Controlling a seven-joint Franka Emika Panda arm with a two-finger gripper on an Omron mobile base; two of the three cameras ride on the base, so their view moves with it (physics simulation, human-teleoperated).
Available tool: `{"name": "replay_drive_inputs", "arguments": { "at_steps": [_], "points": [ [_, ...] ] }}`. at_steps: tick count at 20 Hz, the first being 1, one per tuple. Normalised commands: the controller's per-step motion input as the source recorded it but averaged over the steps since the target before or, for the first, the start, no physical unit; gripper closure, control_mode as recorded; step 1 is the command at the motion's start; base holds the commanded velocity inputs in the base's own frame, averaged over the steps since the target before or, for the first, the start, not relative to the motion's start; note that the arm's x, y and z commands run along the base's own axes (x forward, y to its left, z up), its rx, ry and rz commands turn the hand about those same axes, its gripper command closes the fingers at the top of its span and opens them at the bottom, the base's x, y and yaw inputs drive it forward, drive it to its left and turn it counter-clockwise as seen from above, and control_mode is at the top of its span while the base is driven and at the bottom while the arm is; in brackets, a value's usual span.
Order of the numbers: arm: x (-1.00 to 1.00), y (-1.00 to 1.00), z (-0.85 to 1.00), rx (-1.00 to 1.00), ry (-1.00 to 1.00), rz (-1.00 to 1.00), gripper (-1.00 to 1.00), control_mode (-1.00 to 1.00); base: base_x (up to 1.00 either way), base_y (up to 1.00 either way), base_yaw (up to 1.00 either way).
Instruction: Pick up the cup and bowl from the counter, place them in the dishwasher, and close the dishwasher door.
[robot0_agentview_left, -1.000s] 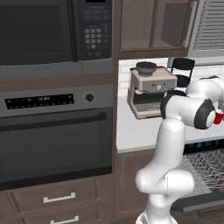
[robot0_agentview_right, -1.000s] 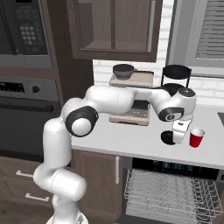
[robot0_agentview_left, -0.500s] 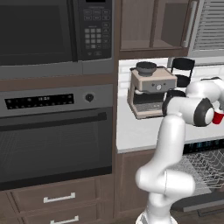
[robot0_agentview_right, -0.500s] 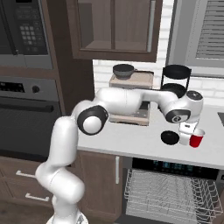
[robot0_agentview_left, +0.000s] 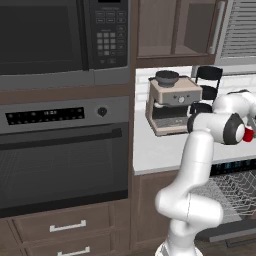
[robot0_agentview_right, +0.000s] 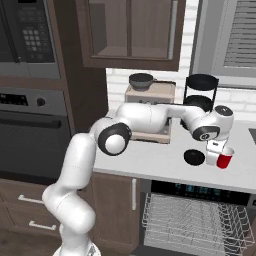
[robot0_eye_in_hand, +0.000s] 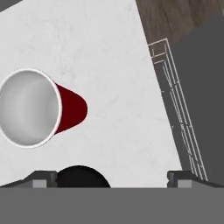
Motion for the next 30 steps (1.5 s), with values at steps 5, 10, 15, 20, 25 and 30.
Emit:
{"name": "replay_drive_inputs", "arguments": {
  "at_steps": [5, 10, 15, 20, 25, 30],
  "points": [
    [0.16, -0.11, -0.24, 0.00, 0.00, -0.01, -1.00, -1.00, 0.00, 0.00, 0.00],
    [0.09, -0.15, -0.06, 0.00, 0.00, -0.02, -1.00, -1.00, 0.00, 0.00, 0.00],
    [0.06, -0.17, 0.00, 0.00, 0.00, -0.03, -1.00, -1.00, 0.00, 0.00, 0.00],
    [0.18, -0.16, -0.03, 0.00, 0.00, -0.04, -1.00, -1.00, 0.00, 0.00, 0.00],
    [0.21, -0.14, -0.10, 0.00, 0.00, -0.04, -1.00, -1.00, 0.00, 0.00, 0.00],
    [0.11, -0.19, -0.18, 0.00, 0.00, -0.05, -1.00, -1.00, 0.00, 0.00, 0.00]
  ]
}}
